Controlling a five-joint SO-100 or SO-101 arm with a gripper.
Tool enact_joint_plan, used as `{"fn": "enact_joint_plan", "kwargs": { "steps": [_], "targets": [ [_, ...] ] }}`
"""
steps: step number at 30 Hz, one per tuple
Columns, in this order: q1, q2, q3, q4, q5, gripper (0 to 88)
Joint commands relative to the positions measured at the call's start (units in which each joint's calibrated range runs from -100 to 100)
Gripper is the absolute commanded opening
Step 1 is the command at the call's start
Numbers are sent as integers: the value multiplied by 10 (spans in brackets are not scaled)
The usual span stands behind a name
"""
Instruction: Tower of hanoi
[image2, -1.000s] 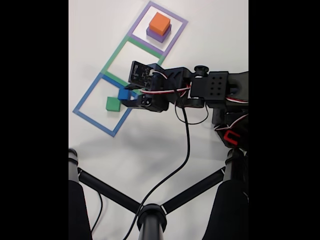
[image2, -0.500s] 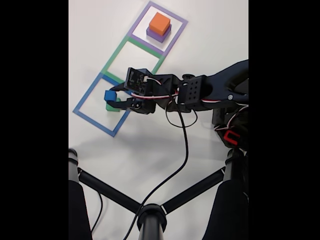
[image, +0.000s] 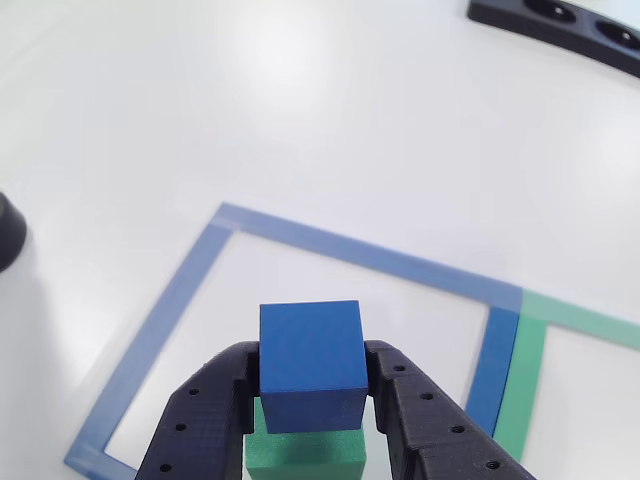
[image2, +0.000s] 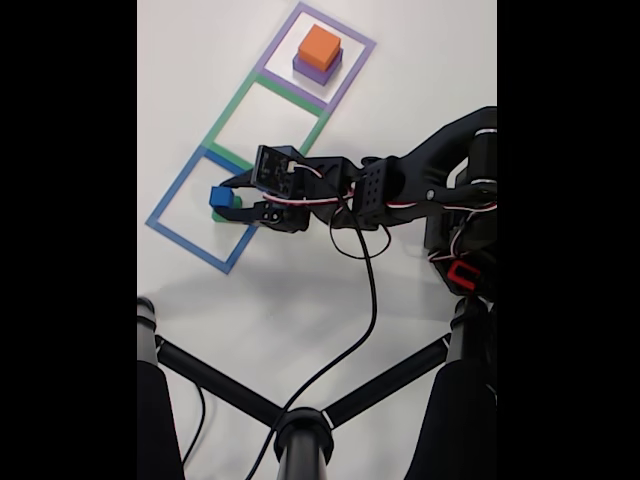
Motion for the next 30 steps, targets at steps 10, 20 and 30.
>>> {"fn": "enact_joint_plan", "kwargs": {
  "steps": [10, 20, 30],
  "targets": [
    [-5, 51, -14, -65, 8, 32],
    [0, 85, -24, -96, 8, 114],
    [5, 88, -28, -110, 8, 190]
  ]
}}
